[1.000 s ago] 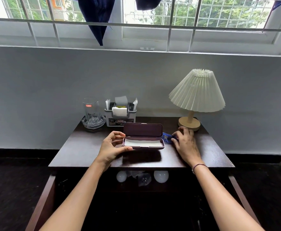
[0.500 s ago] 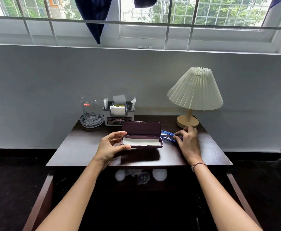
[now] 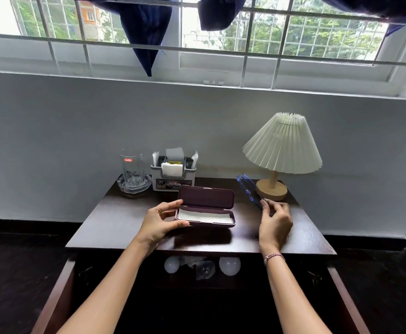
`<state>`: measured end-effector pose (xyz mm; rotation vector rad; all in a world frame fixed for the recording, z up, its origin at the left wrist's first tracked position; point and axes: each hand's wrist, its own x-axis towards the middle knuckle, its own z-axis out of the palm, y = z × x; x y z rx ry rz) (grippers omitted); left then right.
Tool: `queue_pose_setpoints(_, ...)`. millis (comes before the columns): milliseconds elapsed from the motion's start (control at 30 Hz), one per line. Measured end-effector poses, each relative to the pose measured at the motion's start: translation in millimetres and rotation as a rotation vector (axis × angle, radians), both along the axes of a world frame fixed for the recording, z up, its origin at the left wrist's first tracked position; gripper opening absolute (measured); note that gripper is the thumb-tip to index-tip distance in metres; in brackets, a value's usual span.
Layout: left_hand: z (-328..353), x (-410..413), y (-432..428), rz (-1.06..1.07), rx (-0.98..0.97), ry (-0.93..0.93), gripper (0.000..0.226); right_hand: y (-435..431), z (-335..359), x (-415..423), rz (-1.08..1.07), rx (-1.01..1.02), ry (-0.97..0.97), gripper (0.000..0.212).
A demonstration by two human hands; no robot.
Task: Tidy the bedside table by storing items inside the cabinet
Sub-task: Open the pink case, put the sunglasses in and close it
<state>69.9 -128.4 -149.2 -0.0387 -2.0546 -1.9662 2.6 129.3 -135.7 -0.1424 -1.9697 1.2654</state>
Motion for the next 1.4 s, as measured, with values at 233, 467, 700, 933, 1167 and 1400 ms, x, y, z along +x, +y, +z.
queue_pose_setpoints(233, -2.7, -2.8, -1.8, -0.010, -0.020, 0.009, 0.058, -21.6, -3.4, 13.4, 0.138, 0.024, 0.155, 0.009)
queue_pose_setpoints(467, -3.0, -3.4, -2.1, -0.022, -0.008, -0.003, 0.061, -24.6, -4.9, 18.0, 0.337, 0.215, 0.193, 0.007)
queue_pose_setpoints(700, -3.5, -2.7, -3.0, -0.038, 0.018, -0.010, 0.063, -27.8, -5.5, 22.3, 0.393, 0.415, 0.200, 0.008)
queue_pose_setpoints(933, -2.2, -1.9, -2.1, -0.043, 0.010, -0.015, 0.063, -29.5, -6.7, 23.4, 0.478, 0.450, 0.177, 0.008)
queue_pose_setpoints(1167, -1.1, -0.5, -1.4, -0.040, -0.034, -0.009, 0.061, -31.5, -6.7, 22.6, 0.498, 0.493, 0.158, 0.008)
queue_pose_setpoints(1400, 1.7, 1.9, 0.5, -0.024, -0.078, 0.007, 0.066, -32.4, -7.8, 22.1, 0.506, 0.537, 0.150, 0.007)
